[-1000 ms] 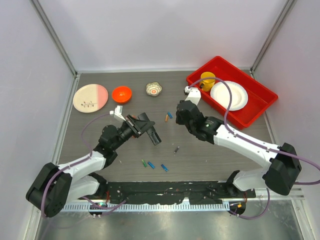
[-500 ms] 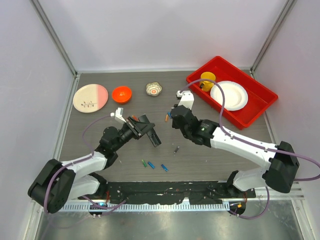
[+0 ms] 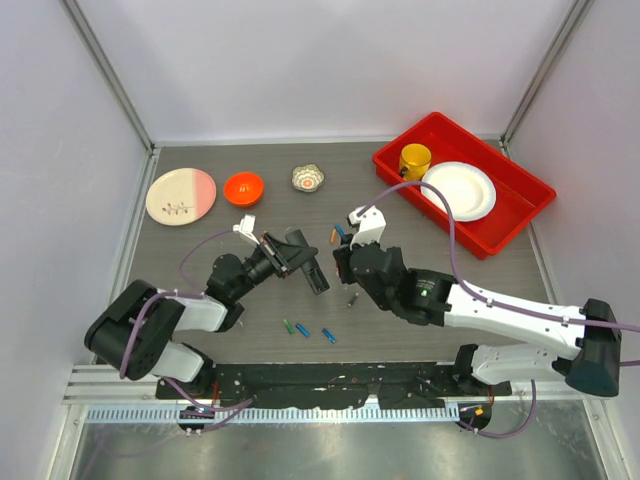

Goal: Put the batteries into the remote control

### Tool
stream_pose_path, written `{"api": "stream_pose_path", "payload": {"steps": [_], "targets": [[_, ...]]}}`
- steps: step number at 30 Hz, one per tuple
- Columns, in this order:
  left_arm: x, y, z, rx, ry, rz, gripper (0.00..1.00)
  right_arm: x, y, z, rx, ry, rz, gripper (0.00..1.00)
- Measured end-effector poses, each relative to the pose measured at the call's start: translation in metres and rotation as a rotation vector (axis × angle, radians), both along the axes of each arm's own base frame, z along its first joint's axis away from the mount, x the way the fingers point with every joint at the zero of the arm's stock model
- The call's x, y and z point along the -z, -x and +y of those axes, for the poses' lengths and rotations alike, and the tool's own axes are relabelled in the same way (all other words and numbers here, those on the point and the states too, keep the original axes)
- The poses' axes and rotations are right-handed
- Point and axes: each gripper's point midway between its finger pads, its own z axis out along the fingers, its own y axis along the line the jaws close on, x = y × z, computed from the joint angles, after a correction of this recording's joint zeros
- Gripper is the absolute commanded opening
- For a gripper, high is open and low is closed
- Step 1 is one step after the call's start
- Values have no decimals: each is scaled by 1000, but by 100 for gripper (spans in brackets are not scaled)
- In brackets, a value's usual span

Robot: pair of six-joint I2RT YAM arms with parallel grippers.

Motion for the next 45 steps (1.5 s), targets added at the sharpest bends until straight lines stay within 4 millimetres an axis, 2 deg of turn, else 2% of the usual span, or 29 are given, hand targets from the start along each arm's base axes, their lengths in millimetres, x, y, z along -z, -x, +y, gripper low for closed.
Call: {"api": "stream_pose_path", "payload": {"steps": [3,6,9,13,19,30,38,45], "targets": [[15,0,-4,25,-9,52,0,-6,12,3,-45,-22,-32,1],[20,1,-6,38,-11,71,0,-16,20,5,-84,-37,-66,1],[12,0,-8,48,2,54,0,-27,26,12,-123,-47,-107,1],[-4,-4,-12,61,38,34,0,-26,33,22,-164,-14,-138,1],[-23,-7,-16,79,95,34,0,-16,32,29,-178,58,-167,1],[-29,-6,-19,102,134,71,0,-40,22,31,-112,22,-264,1],[-36,-8,-23,122,147,69,0,-28,21,34,-109,62,-268,1],[-33,-8,-24,127,145,77,0,-27,20,32,-98,69,-272,1]]}}
